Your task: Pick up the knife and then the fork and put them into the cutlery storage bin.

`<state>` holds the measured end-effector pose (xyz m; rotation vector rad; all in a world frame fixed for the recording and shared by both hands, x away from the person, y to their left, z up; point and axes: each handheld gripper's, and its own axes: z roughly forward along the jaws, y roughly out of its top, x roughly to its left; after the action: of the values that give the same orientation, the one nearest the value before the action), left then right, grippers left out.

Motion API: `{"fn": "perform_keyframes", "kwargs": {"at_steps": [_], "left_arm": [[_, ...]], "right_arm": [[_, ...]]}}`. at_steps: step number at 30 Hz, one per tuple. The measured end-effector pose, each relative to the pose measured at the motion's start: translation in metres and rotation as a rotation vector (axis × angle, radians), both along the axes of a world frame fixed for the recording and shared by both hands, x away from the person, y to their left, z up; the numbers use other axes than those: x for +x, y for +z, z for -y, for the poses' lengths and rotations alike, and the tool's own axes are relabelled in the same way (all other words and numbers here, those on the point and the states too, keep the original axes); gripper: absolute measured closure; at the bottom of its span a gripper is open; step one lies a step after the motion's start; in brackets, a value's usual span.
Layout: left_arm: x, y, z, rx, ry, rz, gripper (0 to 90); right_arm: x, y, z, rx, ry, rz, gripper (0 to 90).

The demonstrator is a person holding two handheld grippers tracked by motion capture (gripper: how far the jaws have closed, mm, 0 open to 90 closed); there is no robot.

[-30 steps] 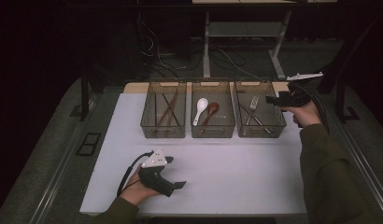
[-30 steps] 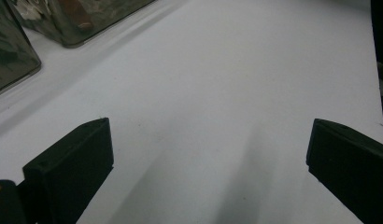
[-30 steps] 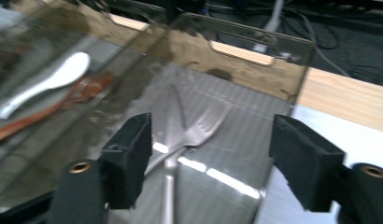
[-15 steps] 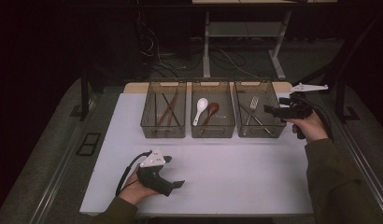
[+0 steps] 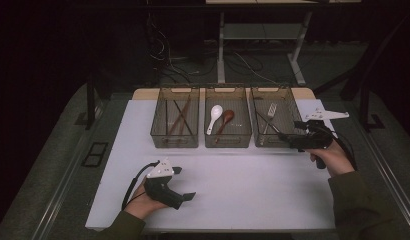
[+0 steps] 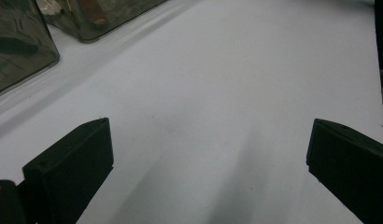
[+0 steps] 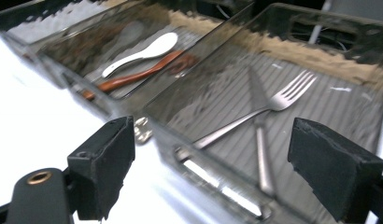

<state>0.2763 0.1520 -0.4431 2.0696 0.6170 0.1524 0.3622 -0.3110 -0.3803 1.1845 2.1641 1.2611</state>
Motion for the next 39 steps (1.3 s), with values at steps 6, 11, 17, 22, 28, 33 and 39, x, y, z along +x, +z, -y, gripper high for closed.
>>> {"fn": "perform_keyframes", "kwargs": {"at_steps": [6, 11, 17, 22, 28, 33, 39], "left_arm": [[-0.001, 0.0, -0.001, -0.01, 0.009, 0.001, 0.0], [-0.002, 0.001, -0.002, -0.015, 0.015, 0.004, 0.0], [-0.003, 0.001, -0.003, 0.001, 0.043, 0.019, 0.0], [-0.003, 0.001, -0.002, 0.01, 0.056, 0.031, 0.0], [-0.004, 0.001, -0.002, 0.016, 0.064, 0.037, 0.1], [-0.004, 0.002, -0.005, 0.015, 0.076, 0.045, 0.1], [-0.004, 0.002, -0.006, 0.017, 0.089, 0.048, 0.1]], "right_arm": [[-0.023, -0.009, -0.008, 0.009, 0.037, 0.005, 14.3], [-0.039, -0.017, -0.014, 0.018, 0.062, 0.0, 14.3], [-0.054, -0.028, -0.018, 0.026, 0.083, -0.014, 14.3], [-0.065, -0.037, -0.018, 0.035, 0.103, -0.018, 14.3], [-0.079, -0.051, -0.017, 0.032, 0.106, -0.037, 14.3], [-0.088, -0.058, -0.013, 0.033, 0.102, -0.039, 14.3], [-0.096, -0.063, -0.011, 0.038, 0.111, -0.045, 14.3]]}}
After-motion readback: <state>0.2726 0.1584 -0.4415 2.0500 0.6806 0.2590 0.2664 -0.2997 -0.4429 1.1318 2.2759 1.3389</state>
